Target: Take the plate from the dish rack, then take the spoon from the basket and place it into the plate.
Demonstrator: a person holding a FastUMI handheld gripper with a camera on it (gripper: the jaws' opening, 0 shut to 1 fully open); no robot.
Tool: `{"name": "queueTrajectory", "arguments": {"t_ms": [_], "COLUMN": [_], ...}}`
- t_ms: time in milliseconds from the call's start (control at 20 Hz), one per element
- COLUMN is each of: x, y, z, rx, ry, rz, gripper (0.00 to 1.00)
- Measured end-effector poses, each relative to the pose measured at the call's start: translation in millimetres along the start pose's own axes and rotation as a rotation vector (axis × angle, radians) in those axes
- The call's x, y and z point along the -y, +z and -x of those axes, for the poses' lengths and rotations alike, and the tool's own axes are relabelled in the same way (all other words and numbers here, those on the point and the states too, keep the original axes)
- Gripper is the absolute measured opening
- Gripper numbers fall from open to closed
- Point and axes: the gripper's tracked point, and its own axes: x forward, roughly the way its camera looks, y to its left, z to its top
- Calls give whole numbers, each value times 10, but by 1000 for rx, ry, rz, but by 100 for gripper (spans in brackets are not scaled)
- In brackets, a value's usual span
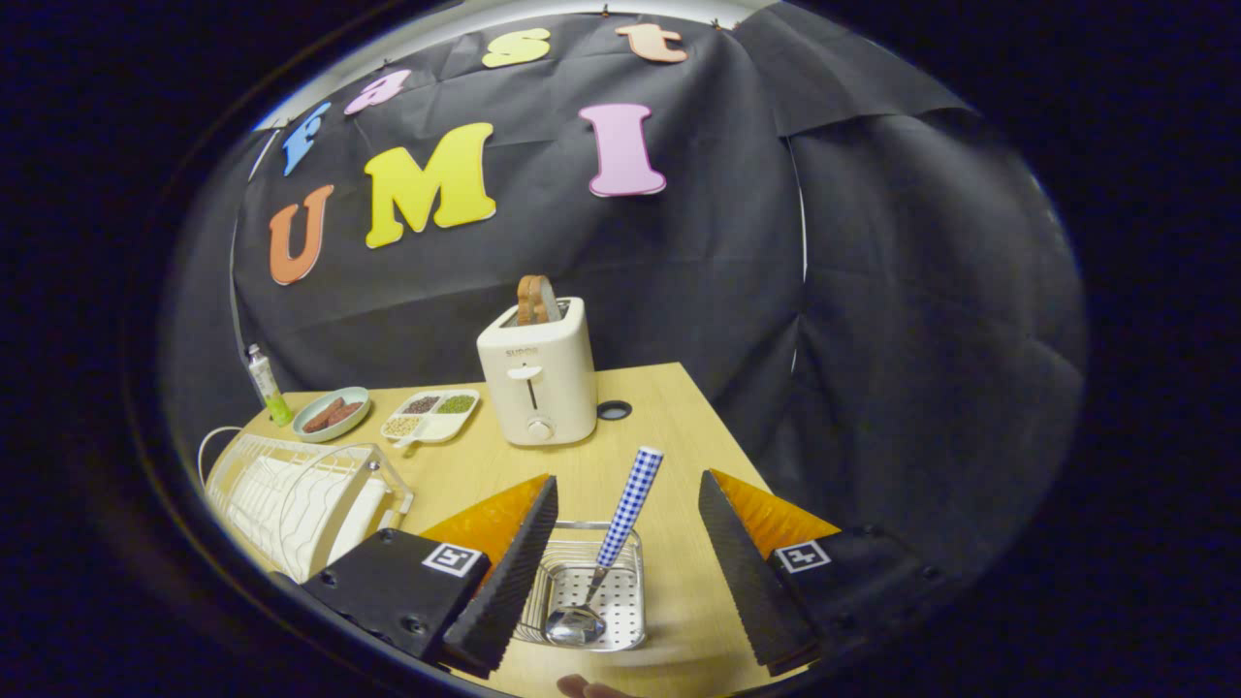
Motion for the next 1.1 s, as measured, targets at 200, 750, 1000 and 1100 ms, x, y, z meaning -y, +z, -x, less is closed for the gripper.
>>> {"name": "queueTrajectory", "arguments": {"t_ms": [200,750,1000,1100], "x": [-92,-380,-673,-801], "y": [-63,565,853,882], "z": [-153,656,1441,1776], "rx": [-48,234,350,384], "ry": [16,10,60,72], "rz": [-12,93,119,131], "gripper": [61,14,14,14]}}
